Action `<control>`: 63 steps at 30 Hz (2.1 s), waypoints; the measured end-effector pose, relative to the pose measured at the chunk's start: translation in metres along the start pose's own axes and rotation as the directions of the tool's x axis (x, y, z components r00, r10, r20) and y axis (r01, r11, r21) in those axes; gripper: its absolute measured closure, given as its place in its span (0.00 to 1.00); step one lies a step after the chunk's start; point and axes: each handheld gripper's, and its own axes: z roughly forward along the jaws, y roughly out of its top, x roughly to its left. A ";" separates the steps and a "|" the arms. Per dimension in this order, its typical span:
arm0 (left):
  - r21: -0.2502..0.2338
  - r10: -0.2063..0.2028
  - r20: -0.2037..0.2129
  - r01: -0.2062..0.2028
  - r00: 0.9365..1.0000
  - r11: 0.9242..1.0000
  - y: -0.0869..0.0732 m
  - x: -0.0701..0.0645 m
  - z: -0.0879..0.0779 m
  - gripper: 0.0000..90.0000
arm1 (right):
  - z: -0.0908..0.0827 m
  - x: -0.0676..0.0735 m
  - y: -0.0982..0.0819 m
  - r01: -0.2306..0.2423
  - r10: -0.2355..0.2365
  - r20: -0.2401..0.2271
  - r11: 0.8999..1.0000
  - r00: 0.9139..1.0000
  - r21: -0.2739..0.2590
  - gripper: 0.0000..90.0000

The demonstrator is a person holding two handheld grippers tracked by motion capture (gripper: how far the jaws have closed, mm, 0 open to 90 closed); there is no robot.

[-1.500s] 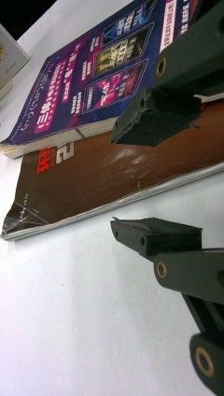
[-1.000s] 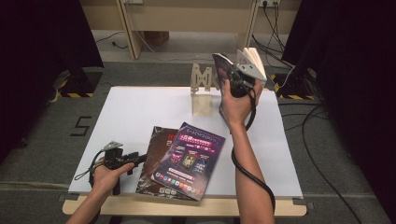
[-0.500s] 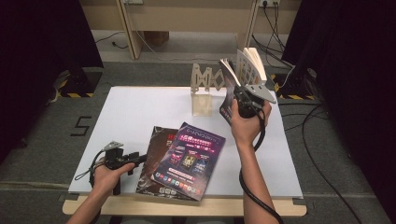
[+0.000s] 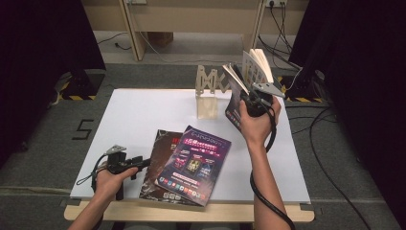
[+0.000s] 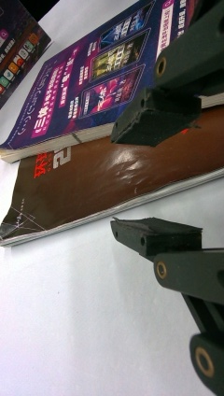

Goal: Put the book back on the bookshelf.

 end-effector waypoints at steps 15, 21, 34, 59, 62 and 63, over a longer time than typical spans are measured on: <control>-0.002 0.000 0.006 0.000 1.000 1.000 0.000 0.001 0.001 0.56 | 0.005 -0.001 0.019 0.040 -0.042 0.021 0.993 0.999 0.108 0.94; -0.002 -0.004 0.004 0.004 1.000 1.000 0.000 0.002 0.000 0.56 | 0.006 0.002 0.019 0.029 -0.031 0.019 0.996 0.999 0.083 0.94; -0.004 -0.004 0.004 0.004 1.000 1.000 0.000 0.002 0.000 0.56 | 0.021 0.005 0.036 -0.019 0.019 0.037 1.000 0.999 -0.009 0.94; 0.000 -0.001 0.004 0.001 1.000 1.000 -0.001 0.002 0.001 0.56 | 0.054 0.011 0.022 -0.003 0.004 0.084 1.000 0.996 -0.010 0.91; 0.002 0.004 0.005 -0.004 1.000 1.000 -0.002 0.001 0.001 0.56 | 0.051 0.008 0.022 -0.007 0.008 0.083 1.000 0.997 -0.008 0.88; 0.002 0.005 0.006 -0.005 1.000 1.000 -0.002 0.001 0.001 0.56 | 0.049 0.008 0.022 -0.009 0.009 0.079 1.000 0.997 -0.002 0.87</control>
